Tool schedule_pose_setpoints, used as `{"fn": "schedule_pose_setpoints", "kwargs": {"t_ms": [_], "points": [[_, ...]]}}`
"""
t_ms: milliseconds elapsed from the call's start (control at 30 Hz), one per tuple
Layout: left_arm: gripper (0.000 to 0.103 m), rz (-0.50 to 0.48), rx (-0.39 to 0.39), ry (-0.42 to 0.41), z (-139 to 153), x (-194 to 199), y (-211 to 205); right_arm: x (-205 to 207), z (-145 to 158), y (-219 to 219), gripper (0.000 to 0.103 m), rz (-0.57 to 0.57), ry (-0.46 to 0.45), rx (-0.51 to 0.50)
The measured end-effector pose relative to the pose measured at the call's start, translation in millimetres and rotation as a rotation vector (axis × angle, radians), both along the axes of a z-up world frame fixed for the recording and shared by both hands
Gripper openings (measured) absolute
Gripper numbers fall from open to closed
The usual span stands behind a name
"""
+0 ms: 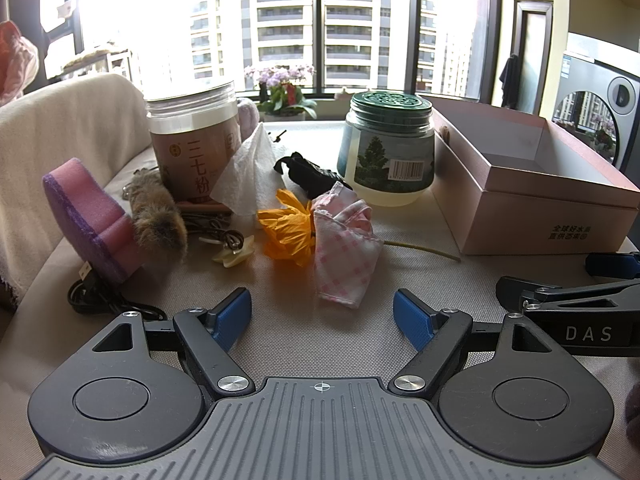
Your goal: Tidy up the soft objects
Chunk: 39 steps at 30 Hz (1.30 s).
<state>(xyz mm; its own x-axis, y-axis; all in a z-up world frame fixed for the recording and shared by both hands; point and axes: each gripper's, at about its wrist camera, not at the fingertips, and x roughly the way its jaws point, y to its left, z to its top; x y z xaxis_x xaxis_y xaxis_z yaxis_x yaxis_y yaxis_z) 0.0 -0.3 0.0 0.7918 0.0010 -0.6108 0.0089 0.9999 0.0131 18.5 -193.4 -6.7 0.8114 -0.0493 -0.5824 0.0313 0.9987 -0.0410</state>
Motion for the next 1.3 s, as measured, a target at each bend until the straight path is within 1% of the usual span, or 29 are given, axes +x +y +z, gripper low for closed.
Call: {"fn": "schedule_pose_setpoints", "kwargs": {"t_ms": [100, 300, 367, 400, 433, 467, 500, 600, 667, 733, 800, 833, 867, 900, 967, 1033, 1100, 1200, 1233, 1300], "points": [[0.085, 0.001, 0.009, 0.000, 0.0, 0.3, -0.2, 0.6, 0.7, 0.8, 0.103, 0.012, 0.010, 0.000], [0.085, 0.000, -0.003, 0.001, 2.6, 0.3, -4.2, 5.9, 6.4, -1.8, 0.103, 0.030, 0.095, -0.002], [0.085, -0.026, -0.010, 0.010, 2.8, 1.2, -0.1, 7.3, 6.7, 0.1, 0.103, 0.034, 0.120, -0.002], [0.085, -0.045, -0.030, 0.028, 5.5, 0.0, 4.2, 3.0, 8.9, 0.1, 0.103, 0.035, 0.128, -0.002], [0.084, -0.070, -0.066, 0.052, 8.8, -2.6, 12.7, 0.6, 9.2, 3.2, 0.103, 0.042, 0.141, -0.007], [0.081, -0.092, -0.101, 0.076, 13.9, -5.3, 20.6, -1.4, 9.5, 5.3, 0.103, 0.055, 0.150, -0.007], [0.081, -0.103, -0.124, 0.095, 20.0, -9.0, 30.6, -4.4, 9.5, 8.9, 0.103, 0.079, 0.160, -0.011], [0.081, -0.094, -0.125, 0.114, 35.4, -18.2, 59.3, -9.2, 10.9, 18.3, 0.103, 0.167, 0.183, -0.026], [0.080, -0.057, -0.114, 0.183, 38.7, -19.0, 81.1, -5.4, 12.6, 25.3, 0.103, 0.197, 0.208, -0.033], [0.079, -0.048, -0.121, 0.283, 37.3, -18.1, 99.3, -0.9, 14.9, 32.1, 0.103, 0.190, 0.243, -0.034], [0.078, -0.100, -0.100, 0.376, 37.4, -18.7, 109.0, 6.7, 18.9, 38.8, 0.103, 0.194, 0.317, -0.038], [0.076, -0.147, -0.069, 0.428, 40.4, -19.3, 110.9, 10.7, 20.9, 42.3, 0.103, 0.202, 0.370, -0.036], [0.074, -0.187, -0.028, 0.461, 44.5, -20.6, 111.3, 16.0, 24.5, 48.5, 0.103, 0.215, 0.451, -0.037], [0.073, -0.222, 0.022, 0.481, 49.4, -22.6, 111.0, 19.2, 27.0, 53.7, 0.103, 0.228, 0.516, -0.033], [0.072, -0.261, 0.093, 0.491, 58.7, -26.0, 107.6, 19.0, 31.9, 66.0, 0.103, 0.255, 0.609, -0.006], [0.072, -0.273, 0.131, 0.475, 64.9, -32.9, 103.0, 9.5, 34.9, 85.4, 0.103, 0.293, 0.644, -0.015], [0.071, -0.289, 0.130, 0.444, 70.7, -42.8, 100.1, -7.9, 38.0, 105.2, 0.103, 0.343, 0.627, -0.058], [0.071, -0.296, 0.124, 0.413, 74.5, -53.4, 95.8, -39.0, 41.9, 126.1, 0.103, 0.399, 0.569, -0.114], [0.071, -0.296, 0.118, 0.410, 73.4, -56.9, 94.9, -46.2, 43.8, 128.5, 0.103, 0.403, 0.557, -0.117], [0.071, -0.298, 0.088, 0.429, 72.1, -65.6, 95.6, -62.2, 45.5, 132.4, 0.103, 0.401, 0.539, -0.121]]}}
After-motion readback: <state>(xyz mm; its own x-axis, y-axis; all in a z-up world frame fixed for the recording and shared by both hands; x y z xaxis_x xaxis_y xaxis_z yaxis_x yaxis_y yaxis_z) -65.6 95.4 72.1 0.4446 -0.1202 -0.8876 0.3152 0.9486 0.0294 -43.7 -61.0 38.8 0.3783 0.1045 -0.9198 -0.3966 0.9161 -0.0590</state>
